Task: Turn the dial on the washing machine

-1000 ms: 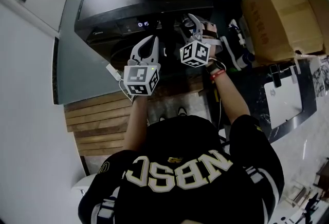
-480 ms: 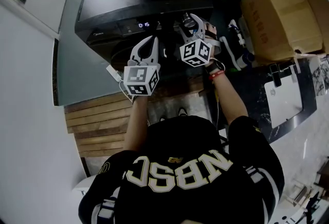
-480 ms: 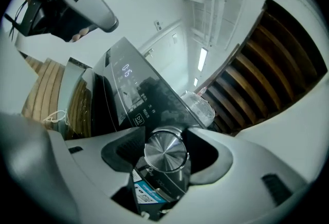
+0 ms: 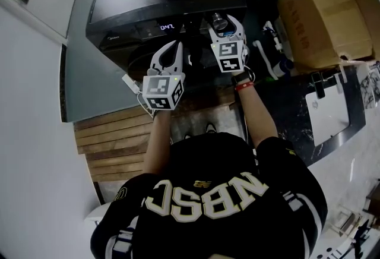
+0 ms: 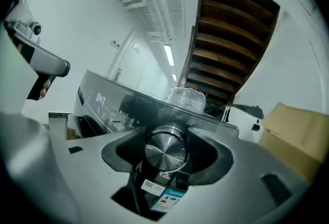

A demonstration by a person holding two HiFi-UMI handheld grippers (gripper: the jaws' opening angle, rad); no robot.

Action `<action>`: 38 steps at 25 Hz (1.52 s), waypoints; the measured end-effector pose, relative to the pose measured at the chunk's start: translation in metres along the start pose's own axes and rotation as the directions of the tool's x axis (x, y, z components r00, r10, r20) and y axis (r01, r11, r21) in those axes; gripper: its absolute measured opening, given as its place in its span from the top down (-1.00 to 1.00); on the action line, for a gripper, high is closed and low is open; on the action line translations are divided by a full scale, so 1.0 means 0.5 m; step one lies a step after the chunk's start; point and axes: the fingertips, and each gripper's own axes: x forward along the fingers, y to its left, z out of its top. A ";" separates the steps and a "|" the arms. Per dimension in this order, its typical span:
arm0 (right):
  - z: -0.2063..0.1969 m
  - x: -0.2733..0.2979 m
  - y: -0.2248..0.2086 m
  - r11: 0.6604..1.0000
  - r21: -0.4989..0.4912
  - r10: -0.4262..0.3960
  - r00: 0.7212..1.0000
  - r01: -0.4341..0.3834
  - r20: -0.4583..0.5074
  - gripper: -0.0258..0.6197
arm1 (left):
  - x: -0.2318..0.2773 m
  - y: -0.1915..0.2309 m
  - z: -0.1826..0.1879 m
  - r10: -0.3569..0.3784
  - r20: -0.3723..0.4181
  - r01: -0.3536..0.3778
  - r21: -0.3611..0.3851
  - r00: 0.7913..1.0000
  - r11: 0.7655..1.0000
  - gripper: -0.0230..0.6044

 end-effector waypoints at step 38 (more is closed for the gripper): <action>-0.037 0.003 -0.041 0.757 0.653 -0.009 0.999 -0.022 0.044 0.12 | 0.007 -0.020 -0.009 0.000 0.007 0.000 -0.035 1.000 0.999 0.88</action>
